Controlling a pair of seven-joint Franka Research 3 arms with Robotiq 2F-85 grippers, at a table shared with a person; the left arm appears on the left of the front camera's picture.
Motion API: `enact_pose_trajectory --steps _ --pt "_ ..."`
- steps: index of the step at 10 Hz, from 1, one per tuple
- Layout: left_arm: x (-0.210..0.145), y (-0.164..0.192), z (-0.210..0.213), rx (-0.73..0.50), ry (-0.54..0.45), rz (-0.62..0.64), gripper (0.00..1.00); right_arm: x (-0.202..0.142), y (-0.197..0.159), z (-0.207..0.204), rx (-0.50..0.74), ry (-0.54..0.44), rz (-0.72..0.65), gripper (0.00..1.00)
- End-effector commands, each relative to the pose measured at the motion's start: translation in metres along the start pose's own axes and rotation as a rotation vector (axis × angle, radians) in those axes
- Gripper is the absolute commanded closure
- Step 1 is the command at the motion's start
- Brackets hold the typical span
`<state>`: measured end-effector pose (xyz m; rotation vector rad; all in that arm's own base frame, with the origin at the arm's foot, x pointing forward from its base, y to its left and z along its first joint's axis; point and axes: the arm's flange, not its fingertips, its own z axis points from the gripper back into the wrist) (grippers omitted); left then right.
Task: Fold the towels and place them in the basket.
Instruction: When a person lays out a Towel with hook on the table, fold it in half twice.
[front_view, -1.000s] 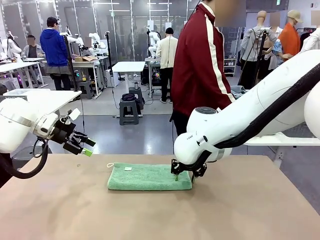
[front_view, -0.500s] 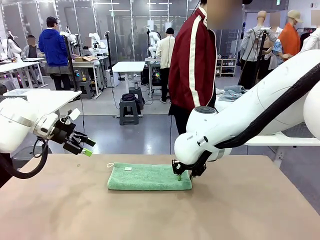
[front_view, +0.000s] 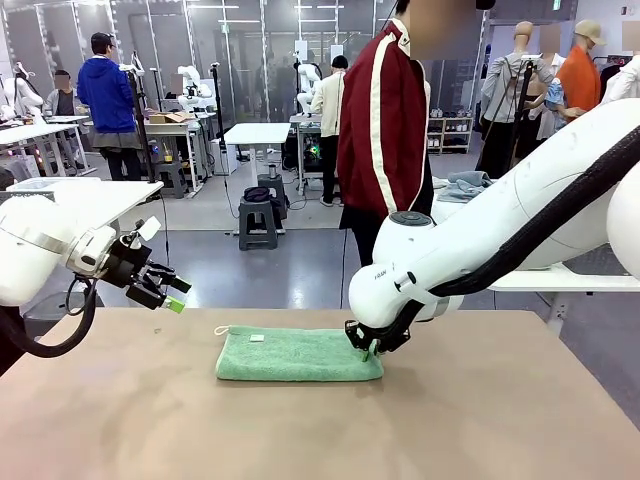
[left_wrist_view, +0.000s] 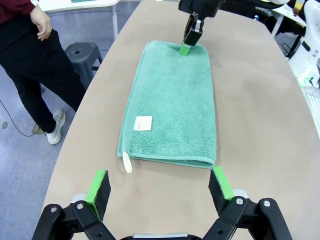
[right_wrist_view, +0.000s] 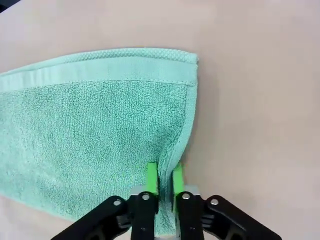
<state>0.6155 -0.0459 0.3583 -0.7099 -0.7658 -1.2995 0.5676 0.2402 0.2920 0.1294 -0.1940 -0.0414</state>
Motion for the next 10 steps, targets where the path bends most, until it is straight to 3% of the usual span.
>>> enact_pose_trajectory --steps 1,2,5,10 --pt "0.002 0.000 0.001 0.000 -0.002 0.000 0.00 -0.001 0.007 -0.005 -0.043 0.003 -0.029 1.00" --pt "0.002 0.000 0.001 0.000 -0.002 0.000 0.00 -0.001 0.006 -0.004 -0.042 0.003 -0.026 0.96" --pt "0.002 0.000 0.001 0.000 -0.002 0.000 0.00 0.007 -0.008 0.003 0.013 -0.007 0.000 1.00" --pt "0.002 0.000 0.001 0.000 -0.002 0.000 0.00 0.021 -0.041 0.027 -0.009 -0.048 0.014 1.00"
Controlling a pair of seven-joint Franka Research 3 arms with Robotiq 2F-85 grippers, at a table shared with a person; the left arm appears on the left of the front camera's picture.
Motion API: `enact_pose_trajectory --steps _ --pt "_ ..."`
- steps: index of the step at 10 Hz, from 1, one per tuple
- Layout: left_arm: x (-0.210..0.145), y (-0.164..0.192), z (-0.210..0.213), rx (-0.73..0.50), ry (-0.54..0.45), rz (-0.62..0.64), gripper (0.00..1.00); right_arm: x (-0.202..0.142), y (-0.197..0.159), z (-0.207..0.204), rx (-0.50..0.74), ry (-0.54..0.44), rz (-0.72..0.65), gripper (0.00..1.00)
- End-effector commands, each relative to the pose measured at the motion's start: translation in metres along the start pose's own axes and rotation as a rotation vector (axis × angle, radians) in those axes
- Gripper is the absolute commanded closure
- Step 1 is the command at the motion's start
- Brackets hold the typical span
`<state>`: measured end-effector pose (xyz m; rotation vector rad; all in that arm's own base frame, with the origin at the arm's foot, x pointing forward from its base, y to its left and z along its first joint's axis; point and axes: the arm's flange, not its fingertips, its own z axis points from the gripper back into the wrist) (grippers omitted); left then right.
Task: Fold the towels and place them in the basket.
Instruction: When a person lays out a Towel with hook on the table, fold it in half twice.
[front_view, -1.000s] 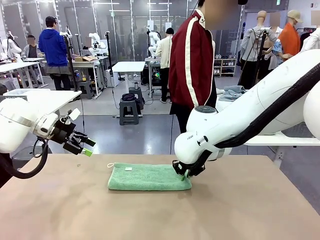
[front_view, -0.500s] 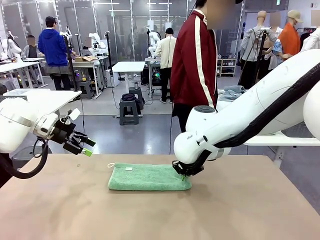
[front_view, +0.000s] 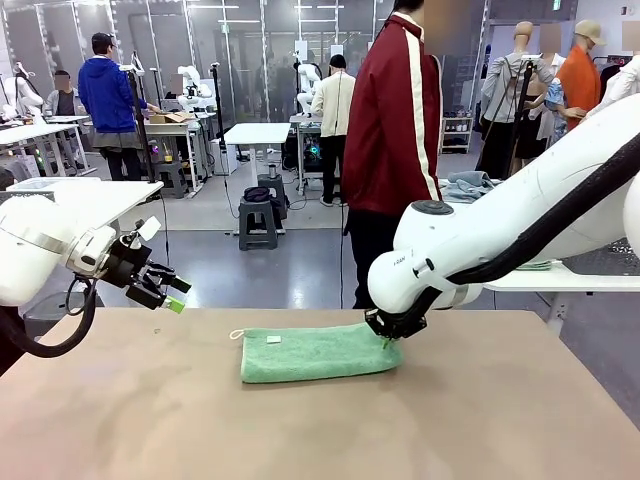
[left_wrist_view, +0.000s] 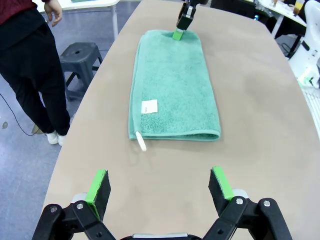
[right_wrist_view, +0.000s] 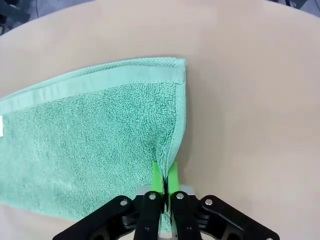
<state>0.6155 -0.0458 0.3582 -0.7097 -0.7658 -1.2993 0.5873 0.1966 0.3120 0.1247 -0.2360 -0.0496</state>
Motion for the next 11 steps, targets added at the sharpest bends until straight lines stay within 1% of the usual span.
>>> enact_pose_trajectory --steps 1,4,7,9,10,11 --pt "0.002 0.000 0.001 0.000 -0.002 0.000 0.00 -0.005 0.002 0.017 -0.021 -0.031 0.030 1.00" --pt "0.002 0.000 0.001 0.000 -0.002 0.000 0.00 -0.014 0.019 0.069 -0.071 -0.072 0.086 1.00" --pt "0.002 0.000 0.001 0.000 -0.002 0.000 0.00 -0.033 0.056 0.107 -0.073 -0.138 0.174 1.00" --pt "0.002 0.000 0.001 0.000 -0.002 0.000 0.00 -0.050 0.089 0.120 -0.075 -0.153 0.220 1.00" --pt "0.002 0.000 0.001 0.000 -0.002 0.000 0.00 -0.058 0.108 0.118 -0.073 -0.151 0.247 1.00" --pt "0.002 0.000 0.001 0.000 -0.002 0.000 0.00 -0.065 0.130 0.113 -0.071 -0.141 0.243 1.00"
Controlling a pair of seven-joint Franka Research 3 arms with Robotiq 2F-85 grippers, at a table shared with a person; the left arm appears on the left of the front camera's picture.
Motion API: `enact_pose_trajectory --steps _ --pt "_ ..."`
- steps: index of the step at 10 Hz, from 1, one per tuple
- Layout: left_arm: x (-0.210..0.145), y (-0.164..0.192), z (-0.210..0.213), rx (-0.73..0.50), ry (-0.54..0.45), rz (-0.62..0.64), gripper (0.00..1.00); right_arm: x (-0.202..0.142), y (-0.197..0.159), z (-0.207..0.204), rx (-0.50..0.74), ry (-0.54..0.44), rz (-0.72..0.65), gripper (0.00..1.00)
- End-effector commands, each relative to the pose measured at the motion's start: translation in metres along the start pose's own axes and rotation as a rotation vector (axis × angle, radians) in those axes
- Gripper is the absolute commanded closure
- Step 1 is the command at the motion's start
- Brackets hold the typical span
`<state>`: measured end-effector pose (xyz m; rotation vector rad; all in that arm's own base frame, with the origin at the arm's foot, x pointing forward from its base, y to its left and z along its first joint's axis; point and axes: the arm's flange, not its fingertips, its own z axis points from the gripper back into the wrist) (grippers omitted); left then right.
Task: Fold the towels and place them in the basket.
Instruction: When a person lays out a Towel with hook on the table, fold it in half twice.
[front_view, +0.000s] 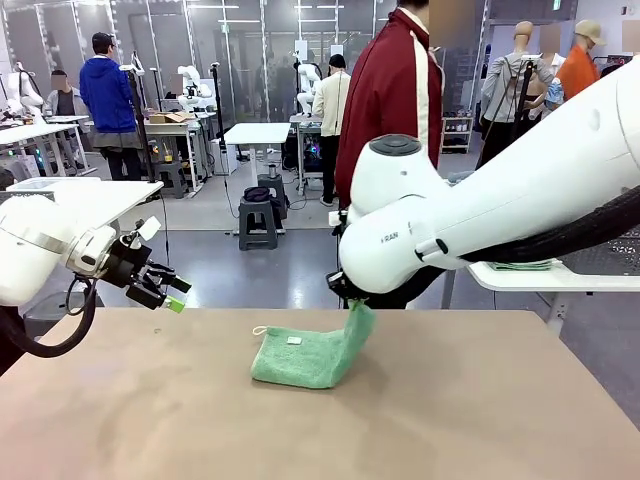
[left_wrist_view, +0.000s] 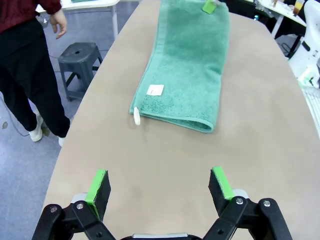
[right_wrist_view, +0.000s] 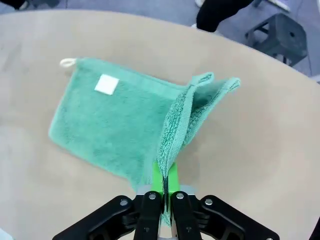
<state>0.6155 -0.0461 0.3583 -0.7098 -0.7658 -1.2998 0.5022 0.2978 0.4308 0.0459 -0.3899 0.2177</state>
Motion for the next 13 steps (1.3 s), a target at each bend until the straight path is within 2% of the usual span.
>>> enact_pose_trajectory --steps 1,4,6,10,13 --pt "0.001 0.000 0.001 0.000 -0.003 0.000 0.00 -0.002 0.038 -0.012 -0.022 0.019 -0.047 1.00" --pt "0.001 0.000 0.001 0.000 -0.003 0.000 0.00 -0.010 0.086 -0.009 -0.008 0.074 -0.195 1.00" --pt "0.001 0.000 0.001 0.000 -0.003 0.000 0.00 -0.009 0.105 -0.018 0.023 0.123 -0.269 1.00" --pt "0.001 0.000 0.001 0.000 -0.003 0.000 0.00 0.005 0.125 -0.055 0.092 0.098 -0.456 1.00" --pt "0.001 0.000 0.001 0.000 -0.003 0.000 0.00 0.009 0.139 -0.084 0.098 0.090 -0.533 1.00"
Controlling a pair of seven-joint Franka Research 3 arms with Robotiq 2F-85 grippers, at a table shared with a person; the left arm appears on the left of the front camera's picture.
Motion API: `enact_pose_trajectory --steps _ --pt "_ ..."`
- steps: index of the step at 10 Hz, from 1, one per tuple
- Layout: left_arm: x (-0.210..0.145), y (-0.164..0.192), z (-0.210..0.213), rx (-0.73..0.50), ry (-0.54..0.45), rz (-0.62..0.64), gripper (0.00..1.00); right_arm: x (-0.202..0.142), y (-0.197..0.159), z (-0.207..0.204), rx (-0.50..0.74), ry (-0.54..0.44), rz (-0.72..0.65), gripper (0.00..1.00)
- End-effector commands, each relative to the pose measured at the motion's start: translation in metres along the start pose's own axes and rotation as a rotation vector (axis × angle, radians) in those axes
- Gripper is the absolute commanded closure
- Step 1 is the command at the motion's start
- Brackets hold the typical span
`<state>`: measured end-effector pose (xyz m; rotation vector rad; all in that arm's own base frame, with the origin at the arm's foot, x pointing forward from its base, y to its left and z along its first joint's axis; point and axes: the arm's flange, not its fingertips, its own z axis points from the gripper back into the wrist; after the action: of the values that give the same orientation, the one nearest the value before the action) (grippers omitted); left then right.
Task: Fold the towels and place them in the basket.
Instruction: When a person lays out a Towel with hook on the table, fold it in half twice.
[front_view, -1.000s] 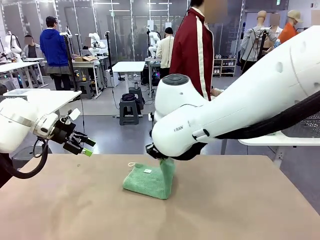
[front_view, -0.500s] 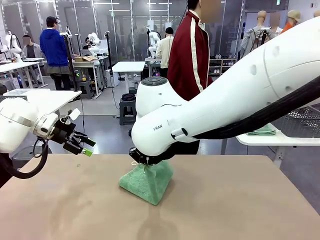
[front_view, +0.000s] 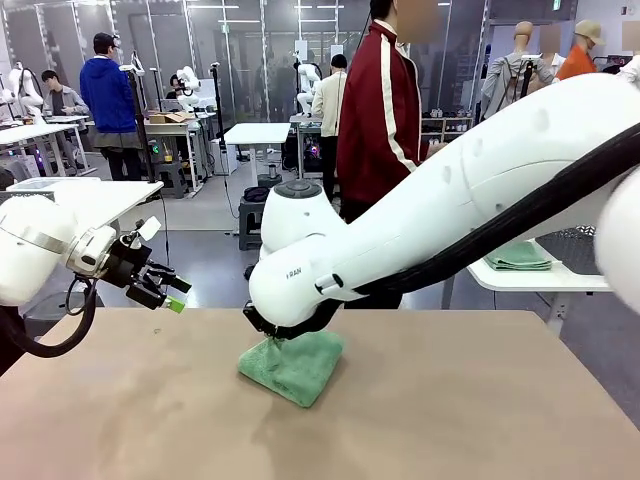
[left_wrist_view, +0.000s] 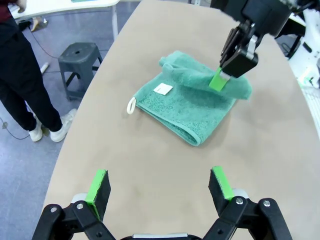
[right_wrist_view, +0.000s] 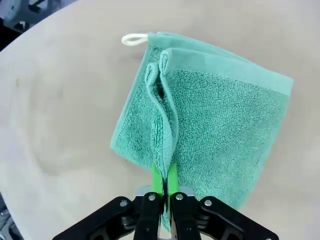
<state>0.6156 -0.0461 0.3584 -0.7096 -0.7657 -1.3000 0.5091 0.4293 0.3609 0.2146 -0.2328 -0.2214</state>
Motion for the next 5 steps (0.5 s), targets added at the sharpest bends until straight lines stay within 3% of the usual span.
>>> enact_pose_trajectory --steps 1,2,3,4,5 --pt "0.0014 -0.0005 0.0011 0.000 -0.003 0.000 0.00 -0.0017 0.0145 -0.0102 0.017 -0.061 -0.105 1.00" --pt "0.0014 -0.0005 0.0011 0.000 -0.003 0.000 0.00 -0.0017 0.0164 -0.0124 0.029 -0.104 -0.180 1.00" --pt "0.0014 -0.0005 0.0011 0.000 -0.003 0.000 0.00 -0.0042 0.0166 -0.0136 0.055 -0.122 -0.212 0.91" --pt "0.0014 -0.0005 0.0011 0.000 -0.003 0.000 0.00 -0.0068 0.0160 -0.0165 0.067 -0.160 -0.222 0.76" --pt "0.0014 -0.0005 0.0011 0.000 -0.003 0.000 0.00 -0.0073 0.0153 -0.0187 0.057 -0.171 -0.225 0.71"
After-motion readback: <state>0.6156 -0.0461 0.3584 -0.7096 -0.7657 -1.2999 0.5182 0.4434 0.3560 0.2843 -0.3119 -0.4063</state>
